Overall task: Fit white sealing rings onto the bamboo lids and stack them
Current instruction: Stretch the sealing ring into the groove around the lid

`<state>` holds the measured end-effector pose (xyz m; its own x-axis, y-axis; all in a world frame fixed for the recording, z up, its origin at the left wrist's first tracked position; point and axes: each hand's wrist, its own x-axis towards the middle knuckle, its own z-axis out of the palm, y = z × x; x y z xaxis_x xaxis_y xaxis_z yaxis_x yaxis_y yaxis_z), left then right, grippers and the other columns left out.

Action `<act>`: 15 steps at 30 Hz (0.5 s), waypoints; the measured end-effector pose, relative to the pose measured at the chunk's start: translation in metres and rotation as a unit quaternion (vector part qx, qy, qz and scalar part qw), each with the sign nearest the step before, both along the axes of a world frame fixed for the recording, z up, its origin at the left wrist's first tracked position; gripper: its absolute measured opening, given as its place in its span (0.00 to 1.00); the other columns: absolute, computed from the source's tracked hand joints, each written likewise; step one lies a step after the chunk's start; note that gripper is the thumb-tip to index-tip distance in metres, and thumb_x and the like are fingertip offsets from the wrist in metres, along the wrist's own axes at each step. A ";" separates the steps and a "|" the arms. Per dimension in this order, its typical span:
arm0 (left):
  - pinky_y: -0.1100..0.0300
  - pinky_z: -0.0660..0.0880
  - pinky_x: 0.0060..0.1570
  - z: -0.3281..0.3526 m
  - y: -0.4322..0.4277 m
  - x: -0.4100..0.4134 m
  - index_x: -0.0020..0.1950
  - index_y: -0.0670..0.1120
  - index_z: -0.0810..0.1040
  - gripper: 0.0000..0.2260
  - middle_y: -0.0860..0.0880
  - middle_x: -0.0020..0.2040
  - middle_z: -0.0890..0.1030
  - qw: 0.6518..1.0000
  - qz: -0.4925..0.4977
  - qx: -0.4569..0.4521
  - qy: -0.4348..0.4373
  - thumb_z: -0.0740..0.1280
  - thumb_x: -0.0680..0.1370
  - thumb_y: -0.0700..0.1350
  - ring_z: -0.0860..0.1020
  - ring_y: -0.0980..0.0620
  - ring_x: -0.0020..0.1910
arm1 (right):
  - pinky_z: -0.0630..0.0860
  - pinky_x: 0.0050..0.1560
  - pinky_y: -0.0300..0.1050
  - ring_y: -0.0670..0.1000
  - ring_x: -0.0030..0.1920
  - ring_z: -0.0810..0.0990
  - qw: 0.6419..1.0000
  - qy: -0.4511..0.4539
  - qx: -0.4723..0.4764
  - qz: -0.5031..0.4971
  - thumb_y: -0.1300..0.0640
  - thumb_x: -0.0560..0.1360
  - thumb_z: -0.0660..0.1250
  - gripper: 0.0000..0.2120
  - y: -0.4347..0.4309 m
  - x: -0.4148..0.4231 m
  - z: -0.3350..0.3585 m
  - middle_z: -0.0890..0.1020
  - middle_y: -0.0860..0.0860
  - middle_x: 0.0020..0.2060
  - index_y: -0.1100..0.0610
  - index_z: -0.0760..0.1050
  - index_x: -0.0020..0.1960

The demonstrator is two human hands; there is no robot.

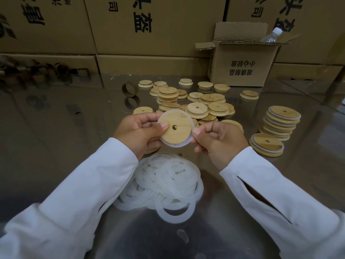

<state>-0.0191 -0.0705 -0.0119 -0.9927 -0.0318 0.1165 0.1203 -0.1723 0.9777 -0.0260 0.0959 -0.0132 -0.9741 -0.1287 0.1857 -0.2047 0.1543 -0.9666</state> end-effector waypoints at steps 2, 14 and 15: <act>0.64 0.79 0.34 0.001 0.000 0.000 0.47 0.42 0.78 0.07 0.49 0.36 0.84 1.000 -0.006 0.007 -0.005 0.63 0.73 0.34 0.83 0.54 0.36 | 0.71 0.28 0.29 0.40 0.22 0.74 1.000 0.002 -0.001 0.000 0.61 0.74 0.66 0.08 0.000 0.000 0.000 0.78 0.43 0.22 0.57 0.75 0.36; 0.64 0.79 0.34 0.001 0.002 0.003 0.48 0.42 0.78 0.07 0.48 0.36 0.84 1.000 -0.009 0.005 0.000 0.63 0.73 0.34 0.83 0.53 0.36 | 0.72 0.30 0.29 0.40 0.23 0.74 1.000 -0.005 -0.022 -0.002 0.60 0.73 0.67 0.06 0.001 -0.002 -0.001 0.80 0.44 0.24 0.56 0.77 0.37; 0.64 0.79 0.34 0.001 0.002 0.003 0.48 0.42 0.78 0.07 0.48 0.37 0.84 1.000 -0.011 0.005 -0.001 0.63 0.73 0.34 0.83 0.53 0.37 | 0.73 0.30 0.30 0.40 0.23 0.74 1.000 -0.010 -0.024 -0.001 0.59 0.73 0.68 0.06 0.002 -0.002 -0.001 0.80 0.44 0.25 0.55 0.77 0.37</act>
